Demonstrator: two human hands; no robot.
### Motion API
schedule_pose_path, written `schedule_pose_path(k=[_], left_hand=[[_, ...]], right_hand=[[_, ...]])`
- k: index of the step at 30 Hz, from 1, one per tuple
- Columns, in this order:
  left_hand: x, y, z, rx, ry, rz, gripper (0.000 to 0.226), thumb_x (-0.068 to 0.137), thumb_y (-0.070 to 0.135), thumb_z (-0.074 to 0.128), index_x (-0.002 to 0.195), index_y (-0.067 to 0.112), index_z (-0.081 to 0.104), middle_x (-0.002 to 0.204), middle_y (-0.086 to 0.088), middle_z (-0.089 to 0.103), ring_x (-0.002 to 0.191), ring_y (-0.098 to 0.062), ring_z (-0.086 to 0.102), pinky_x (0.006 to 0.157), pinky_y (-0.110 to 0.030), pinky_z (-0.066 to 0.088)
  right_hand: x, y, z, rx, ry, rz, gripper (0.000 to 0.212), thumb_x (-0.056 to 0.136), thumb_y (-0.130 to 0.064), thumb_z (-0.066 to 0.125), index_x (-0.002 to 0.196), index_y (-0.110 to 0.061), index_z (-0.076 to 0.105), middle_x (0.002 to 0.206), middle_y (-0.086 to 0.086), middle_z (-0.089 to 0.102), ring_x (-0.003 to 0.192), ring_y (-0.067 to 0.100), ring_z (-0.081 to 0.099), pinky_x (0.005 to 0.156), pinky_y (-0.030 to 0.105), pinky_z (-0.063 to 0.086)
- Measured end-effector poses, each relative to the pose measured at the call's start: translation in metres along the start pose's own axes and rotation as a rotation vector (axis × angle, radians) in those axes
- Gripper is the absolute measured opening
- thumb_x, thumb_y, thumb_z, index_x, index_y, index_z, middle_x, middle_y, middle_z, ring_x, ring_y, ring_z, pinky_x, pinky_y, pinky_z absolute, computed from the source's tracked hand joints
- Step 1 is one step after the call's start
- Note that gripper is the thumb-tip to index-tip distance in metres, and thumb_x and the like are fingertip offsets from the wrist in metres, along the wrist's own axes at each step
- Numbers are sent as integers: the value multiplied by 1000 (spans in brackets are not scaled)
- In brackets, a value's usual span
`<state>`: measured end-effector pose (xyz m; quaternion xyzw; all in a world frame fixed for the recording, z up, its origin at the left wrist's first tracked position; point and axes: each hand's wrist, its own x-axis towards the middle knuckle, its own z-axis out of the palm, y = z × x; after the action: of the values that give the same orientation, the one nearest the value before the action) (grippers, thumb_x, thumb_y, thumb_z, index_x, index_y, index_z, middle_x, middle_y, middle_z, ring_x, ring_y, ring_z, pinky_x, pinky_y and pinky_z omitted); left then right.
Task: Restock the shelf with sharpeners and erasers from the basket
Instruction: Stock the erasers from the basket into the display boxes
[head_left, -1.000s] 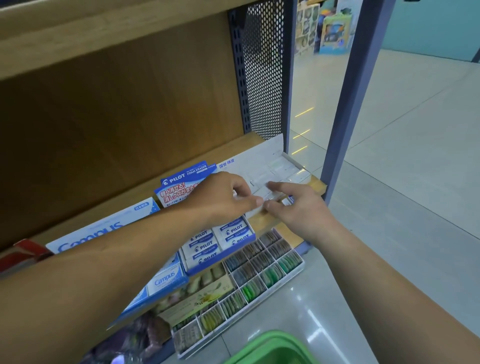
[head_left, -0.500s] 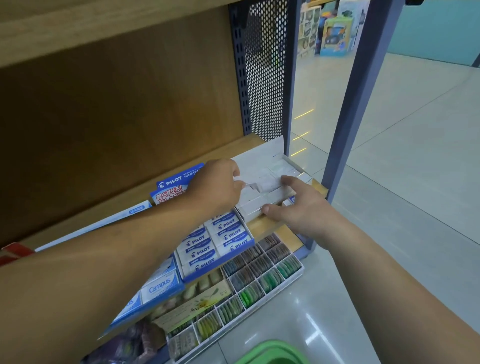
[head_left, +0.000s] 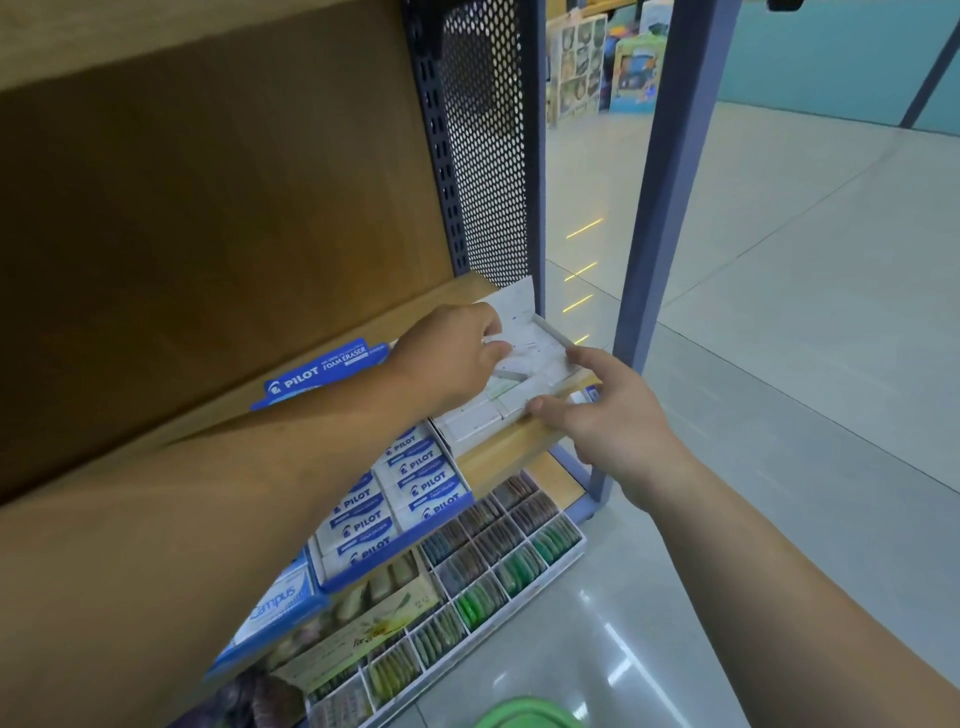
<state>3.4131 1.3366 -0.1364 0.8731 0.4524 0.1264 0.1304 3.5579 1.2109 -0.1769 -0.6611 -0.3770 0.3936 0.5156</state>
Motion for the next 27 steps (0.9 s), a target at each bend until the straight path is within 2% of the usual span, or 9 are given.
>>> schedule_pose_path(k=[3,7,11,14,19,22,25,27], left_hand=[[-1,-2,3,-18,-23,-27,26,98,39,64,108,15,66,105,-4,69,93,-26,64,81,-38,54],[-7,-5,-3,65,-54,1,27,99,42,62,109,16,65,106,-3,69,93,-26,63,80,-41,55],[-2,2,-4,23,24,15,29,98,40,65,116,17,68,111,0,69,96,-24,64,79,-37,54],[10,16,8,-21,24,1,23,95,39,68,103,18,69,100,-1,69,88,-25,65,72,-35,53],[21,28,27,-239,16,-131,25,92,40,72,100,17,67,104,0,68,98,-20,64,86,-34,54],[17,26,26,-225,-7,-131,27,91,44,72,94,17,68,95,1,68,91,-19,64,73,-29,49],[15,25,21,-198,-31,-127,28,91,47,70,90,20,66,87,5,65,85,-17,63,63,-27,43],[15,27,17,-200,-55,-121,28,91,47,72,91,19,67,81,8,62,78,-15,60,57,-25,41]], right_hand=[[-1,3,-5,36,-20,15,44,87,-19,79,118,-38,54,93,-15,55,57,6,49,53,21,43],[-2,-1,-5,49,-21,36,60,89,-18,77,140,-35,51,95,-12,56,56,8,51,41,17,41],[0,-2,-6,64,-16,36,67,89,-16,76,146,-32,47,96,-7,59,52,11,50,39,18,40],[1,-1,-6,45,0,36,67,89,-19,77,146,-30,46,94,-7,59,54,8,52,41,16,40],[2,3,-10,26,16,64,68,88,-22,78,147,-32,46,104,-1,58,53,8,52,42,17,41],[-1,2,-11,24,-3,66,59,90,-20,76,140,-33,48,96,-6,60,54,8,53,41,18,41],[-3,1,-9,49,-12,53,53,91,-18,74,127,-43,45,89,-10,59,56,9,53,41,19,42],[-2,0,-6,38,-11,54,56,91,-18,74,135,-40,46,94,-7,60,57,11,53,41,20,42]])
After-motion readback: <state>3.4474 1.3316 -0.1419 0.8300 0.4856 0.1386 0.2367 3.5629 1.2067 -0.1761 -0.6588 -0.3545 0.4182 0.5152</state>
